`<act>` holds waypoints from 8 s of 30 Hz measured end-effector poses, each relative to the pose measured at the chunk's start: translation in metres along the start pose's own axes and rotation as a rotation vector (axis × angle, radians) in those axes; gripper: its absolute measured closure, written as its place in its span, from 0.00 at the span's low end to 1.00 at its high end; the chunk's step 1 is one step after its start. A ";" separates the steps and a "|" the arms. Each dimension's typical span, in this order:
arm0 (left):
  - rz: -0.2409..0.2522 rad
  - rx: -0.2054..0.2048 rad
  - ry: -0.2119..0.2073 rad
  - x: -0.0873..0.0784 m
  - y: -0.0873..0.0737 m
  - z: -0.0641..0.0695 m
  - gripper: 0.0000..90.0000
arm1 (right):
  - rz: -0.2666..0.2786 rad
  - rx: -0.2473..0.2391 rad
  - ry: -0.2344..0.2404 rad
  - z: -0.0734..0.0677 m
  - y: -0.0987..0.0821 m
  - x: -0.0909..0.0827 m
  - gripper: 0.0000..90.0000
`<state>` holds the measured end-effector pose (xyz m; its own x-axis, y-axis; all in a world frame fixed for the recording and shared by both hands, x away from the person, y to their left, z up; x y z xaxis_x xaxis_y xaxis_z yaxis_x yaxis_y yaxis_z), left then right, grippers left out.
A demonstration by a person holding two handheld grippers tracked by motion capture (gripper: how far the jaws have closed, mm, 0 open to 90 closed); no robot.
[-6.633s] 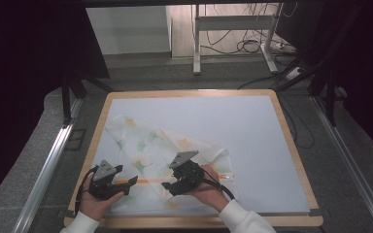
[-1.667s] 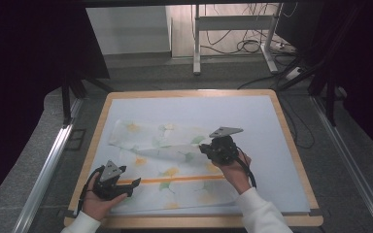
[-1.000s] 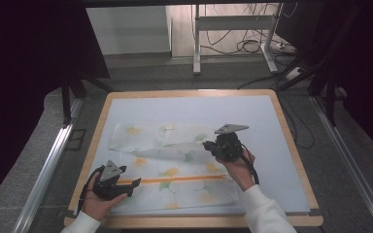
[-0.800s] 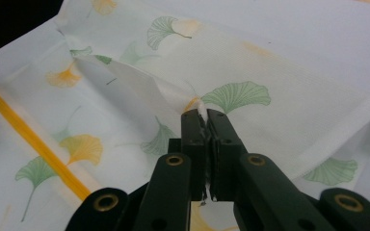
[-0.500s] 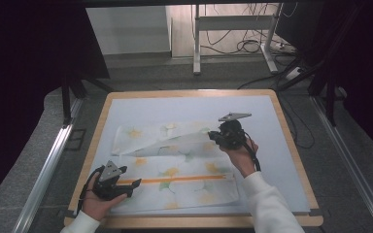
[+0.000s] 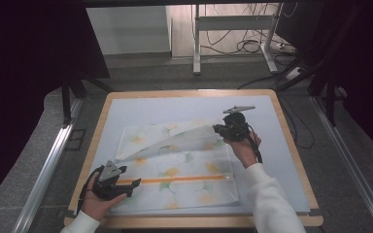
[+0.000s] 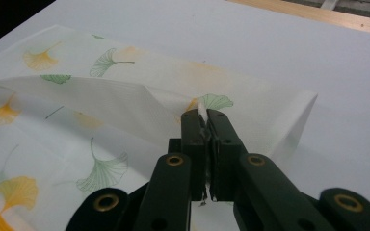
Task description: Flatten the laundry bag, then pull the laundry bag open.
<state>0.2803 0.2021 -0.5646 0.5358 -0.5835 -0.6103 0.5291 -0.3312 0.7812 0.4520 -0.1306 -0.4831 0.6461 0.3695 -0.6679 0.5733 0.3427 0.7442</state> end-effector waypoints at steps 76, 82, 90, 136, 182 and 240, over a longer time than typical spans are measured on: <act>0.010 -0.003 -0.030 0.001 0.002 0.004 0.30 | -0.019 0.332 -0.086 0.075 -0.006 0.080 0.95; 0.012 -0.004 -0.031 0.001 0.002 0.004 0.30 | -0.012 0.333 -0.091 0.079 -0.005 0.078 0.95; 0.011 -0.005 -0.029 0.001 0.002 0.004 0.30 | -0.008 0.326 -0.095 0.085 0.010 0.077 0.95; 0.026 0.020 -0.036 0.003 0.007 0.002 0.29 | 0.037 -0.002 0.104 0.028 -0.031 -0.017 0.93; 0.036 0.113 -0.079 0.023 0.049 0.042 0.29 | -0.080 -0.114 0.196 -0.039 -0.165 -0.080 0.97; -0.047 0.216 -0.288 0.116 0.108 0.129 0.37 | -0.131 -0.135 0.170 -0.033 -0.173 -0.077 0.98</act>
<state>0.3146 0.0030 -0.5345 0.2903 -0.7390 -0.6079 0.3808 -0.4936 0.7819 0.2865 -0.1893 -0.5608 0.4700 0.4508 -0.7589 0.5664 0.5054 0.6509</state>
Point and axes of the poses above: each handheld gripper's, and its own axes: x roughly forward along the jaws, y roughly out of its top, z roughly to its right, the point moved 6 cm from there along x, roughly forward along the jaws, and after that the axes turned 9 degrees about -y, right-handed, at the moved point
